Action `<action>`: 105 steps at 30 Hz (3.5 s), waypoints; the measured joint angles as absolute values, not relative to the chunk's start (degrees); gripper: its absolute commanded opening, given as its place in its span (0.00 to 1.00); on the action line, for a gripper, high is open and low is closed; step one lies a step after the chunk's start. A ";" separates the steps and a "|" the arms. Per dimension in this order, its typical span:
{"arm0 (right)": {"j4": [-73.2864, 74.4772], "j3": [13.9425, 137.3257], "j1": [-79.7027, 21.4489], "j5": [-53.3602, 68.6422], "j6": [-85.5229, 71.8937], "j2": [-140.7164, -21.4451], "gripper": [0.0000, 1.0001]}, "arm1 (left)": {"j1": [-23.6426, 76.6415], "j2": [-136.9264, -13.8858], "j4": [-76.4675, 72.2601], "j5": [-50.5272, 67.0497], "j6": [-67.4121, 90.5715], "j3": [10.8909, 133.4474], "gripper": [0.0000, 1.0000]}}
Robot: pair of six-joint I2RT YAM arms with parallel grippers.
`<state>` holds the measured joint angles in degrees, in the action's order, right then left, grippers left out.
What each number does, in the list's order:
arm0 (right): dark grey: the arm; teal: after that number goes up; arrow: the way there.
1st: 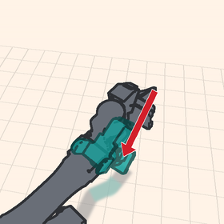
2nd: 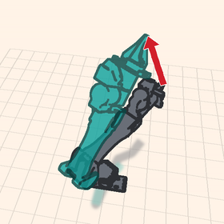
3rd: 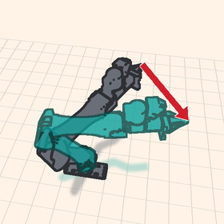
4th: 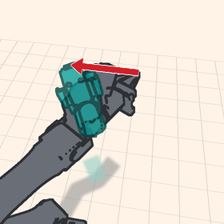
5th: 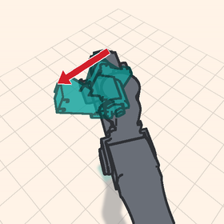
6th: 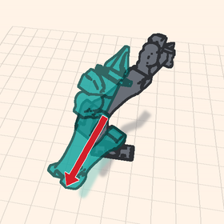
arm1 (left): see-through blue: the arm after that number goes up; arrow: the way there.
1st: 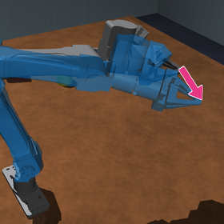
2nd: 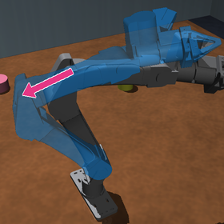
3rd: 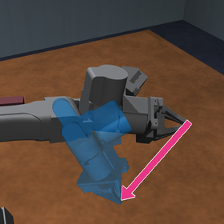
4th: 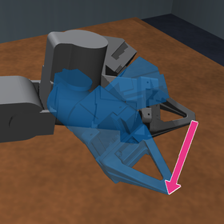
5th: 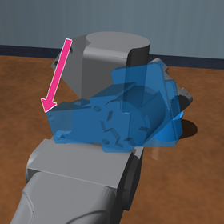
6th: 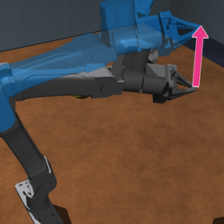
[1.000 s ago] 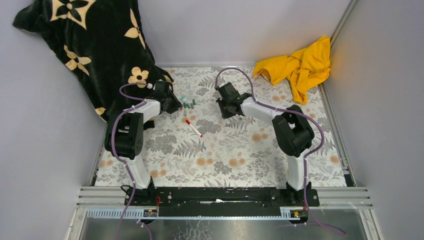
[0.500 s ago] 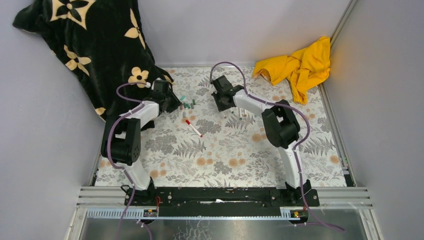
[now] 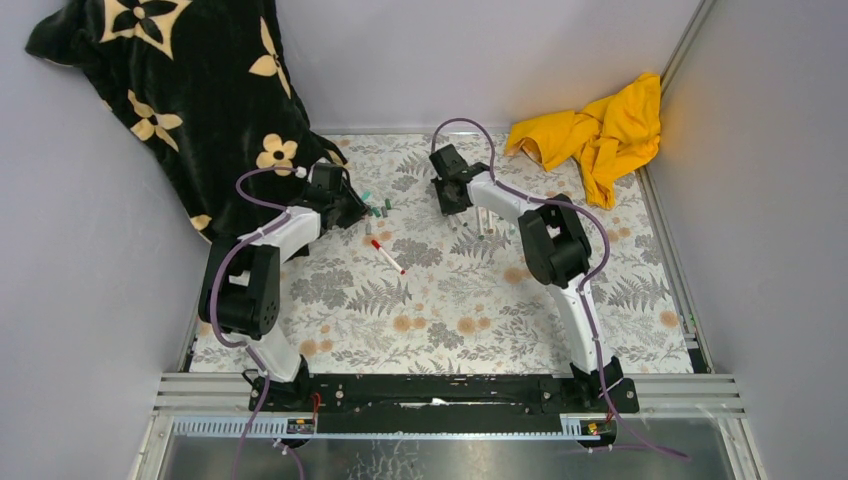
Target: Open the pen caps
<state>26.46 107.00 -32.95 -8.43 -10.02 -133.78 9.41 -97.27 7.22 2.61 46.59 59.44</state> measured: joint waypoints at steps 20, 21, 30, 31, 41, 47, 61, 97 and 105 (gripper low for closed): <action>21.98 96.33 -30.48 -15.92 -18.28 -128.01 0.00 | 10.90 -94.50 6.96 2.59 46.72 57.98 0.40; 22.02 96.03 -30.37 -16.25 -18.35 -127.81 0.00 | 10.90 -94.50 6.96 2.57 46.72 57.95 0.40; 22.17 95.77 -30.02 -17.58 -18.09 -127.63 0.31 | 10.90 -94.21 6.96 2.57 46.74 57.80 0.40; 22.22 95.77 -29.98 -17.72 -17.87 -127.63 0.32 | 10.90 -94.17 6.96 2.59 46.76 57.78 0.40; 23.35 95.57 -29.78 -18.28 -16.38 -127.09 0.34 | 10.90 -94.15 6.96 2.59 46.78 57.76 0.39; 24.43 92.88 -29.82 -17.69 -14.63 -124.46 0.34 | 10.92 -93.47 6.96 2.57 46.85 57.60 0.39; 22.65 90.41 -40.80 -9.34 -5.74 -110.30 0.36 | 10.70 -87.61 6.59 2.24 48.86 54.00 0.46; 24.12 98.80 -52.84 0.71 -4.40 -126.78 0.40 | 3.99 -70.06 4.67 2.11 56.47 39.53 0.72; 25.08 101.30 -52.84 -0.60 -4.38 -129.60 0.39 | 3.57 -69.65 3.92 2.13 56.95 38.61 0.72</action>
